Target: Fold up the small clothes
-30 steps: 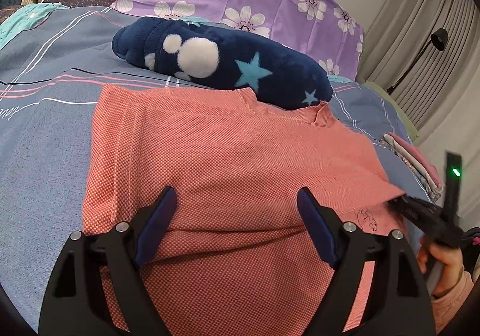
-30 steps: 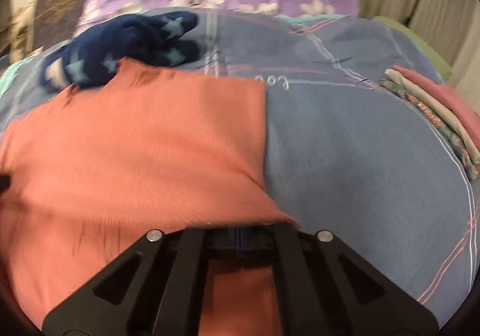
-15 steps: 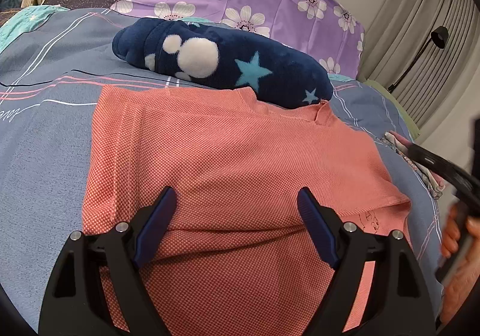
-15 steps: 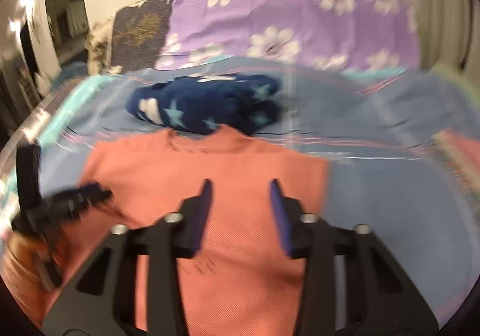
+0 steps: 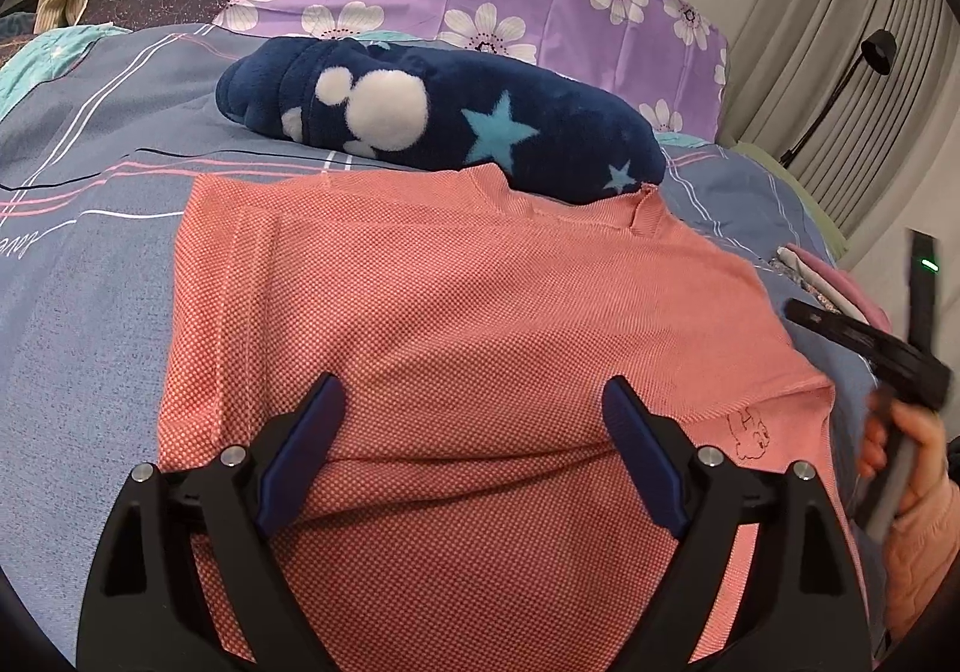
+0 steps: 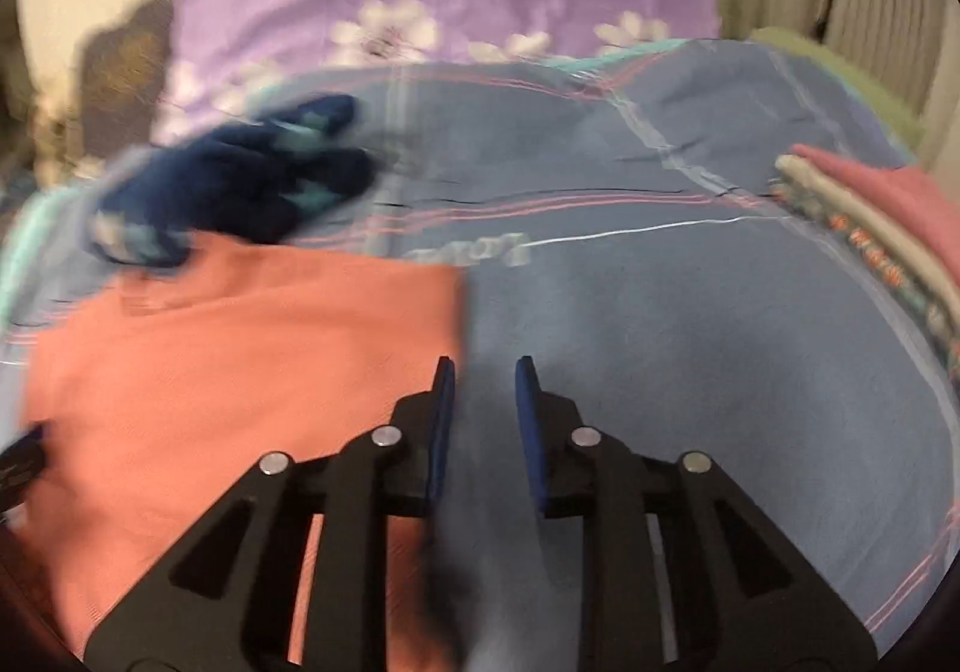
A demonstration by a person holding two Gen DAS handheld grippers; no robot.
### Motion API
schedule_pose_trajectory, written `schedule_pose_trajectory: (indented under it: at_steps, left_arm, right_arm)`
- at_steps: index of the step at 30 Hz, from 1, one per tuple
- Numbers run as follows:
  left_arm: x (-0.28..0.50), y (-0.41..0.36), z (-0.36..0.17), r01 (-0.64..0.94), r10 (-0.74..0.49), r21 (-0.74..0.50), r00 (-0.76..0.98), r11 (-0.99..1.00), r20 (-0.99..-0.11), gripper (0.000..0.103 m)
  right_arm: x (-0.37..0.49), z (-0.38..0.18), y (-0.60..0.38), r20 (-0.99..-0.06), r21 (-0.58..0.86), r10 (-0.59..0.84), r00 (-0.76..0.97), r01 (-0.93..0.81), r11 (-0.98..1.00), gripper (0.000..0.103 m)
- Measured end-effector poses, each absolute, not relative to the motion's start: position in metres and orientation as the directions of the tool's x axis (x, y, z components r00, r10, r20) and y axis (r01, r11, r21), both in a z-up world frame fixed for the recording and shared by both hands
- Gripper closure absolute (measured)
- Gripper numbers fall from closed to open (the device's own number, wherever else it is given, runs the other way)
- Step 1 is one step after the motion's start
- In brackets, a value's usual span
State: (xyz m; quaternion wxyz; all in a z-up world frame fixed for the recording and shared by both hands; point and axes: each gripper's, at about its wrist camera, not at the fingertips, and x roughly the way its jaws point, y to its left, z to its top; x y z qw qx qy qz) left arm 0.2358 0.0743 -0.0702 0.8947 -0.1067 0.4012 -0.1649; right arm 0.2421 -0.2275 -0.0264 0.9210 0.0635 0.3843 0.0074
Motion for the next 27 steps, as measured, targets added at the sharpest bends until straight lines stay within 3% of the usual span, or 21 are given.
schedule_pose_trajectory:
  at_steps: [2, 4, 5, 7, 8, 10, 12, 15, 18, 22, 27]
  left_arm:
    - [0.236, 0.074, -0.070, 0.210, -0.382, -0.325, 0.624, 0.922, -0.682, 0.015]
    - [0.236, 0.074, -0.070, 0.210, -0.381, -0.324, 0.624, 0.923, -0.682, 0.015]
    - [0.236, 0.074, -0.070, 0.210, -0.382, -0.324, 0.624, 0.922, -0.682, 0.015]
    - [0.236, 0.075, -0.070, 0.210, -0.380, -0.322, 0.626, 0.923, -0.681, 0.015]
    - [0.235, 0.076, -0.070, 0.210, -0.383, -0.326, 0.629, 0.922, -0.677, 0.015]
    - [0.232, 0.080, -0.067, 0.207, -0.395, -0.347, 0.635, 0.915, -0.663, 0.015]
    - [0.219, 0.086, -0.057, 0.201, -0.386, -0.341, 0.637, 0.919, -0.667, 0.015]
    - [0.188, 0.091, -0.039, 0.235, -0.372, -0.290, 0.646, 0.928, -0.667, 0.015]
    - [0.147, 0.098, -0.035, 0.241, -0.309, -0.198, 0.633, 0.950, -0.710, 0.015]
    - [0.092, 0.109, -0.058, 0.240, -0.301, -0.197, 0.557, 0.950, -0.774, 0.015]
    - [0.031, 0.114, -0.066, 0.234, -0.264, -0.156, 0.562, 0.960, -0.783, 0.015]
  right_arm:
    - [0.219, -0.031, -0.207, -0.709, 0.080, 0.133, 0.692, -0.109, 0.991, 0.078]
    - [0.208, -0.058, -0.187, -0.776, -0.063, 0.055, 0.628, -0.164, 0.985, 0.073]
    - [0.202, -0.065, -0.186, -0.757, -0.096, 0.046, 0.652, -0.181, 0.979, 0.072]
    - [0.200, -0.060, -0.197, -0.758, -0.047, 0.057, 0.650, -0.142, 0.989, 0.068]
    - [0.200, -0.059, -0.206, -0.772, -0.004, 0.056, 0.634, -0.093, 0.996, 0.057]
    - [0.194, -0.056, -0.223, -0.792, 0.099, 0.104, 0.602, -0.042, 0.994, 0.056]
    - [0.176, -0.050, -0.228, -0.797, 0.089, 0.097, 0.596, -0.043, 0.995, 0.056]
    - [0.141, -0.045, -0.237, -0.798, 0.074, 0.090, 0.596, -0.051, 0.996, 0.044]
    - [0.106, -0.054, -0.256, -0.804, 0.168, 0.164, 0.571, -0.047, 0.985, 0.043]
    - [0.065, -0.058, -0.269, -0.776, 0.236, 0.218, 0.592, -0.048, 0.971, 0.045]
    - [0.032, -0.056, -0.268, -0.756, 0.317, 0.307, 0.578, -0.087, 0.945, 0.066]
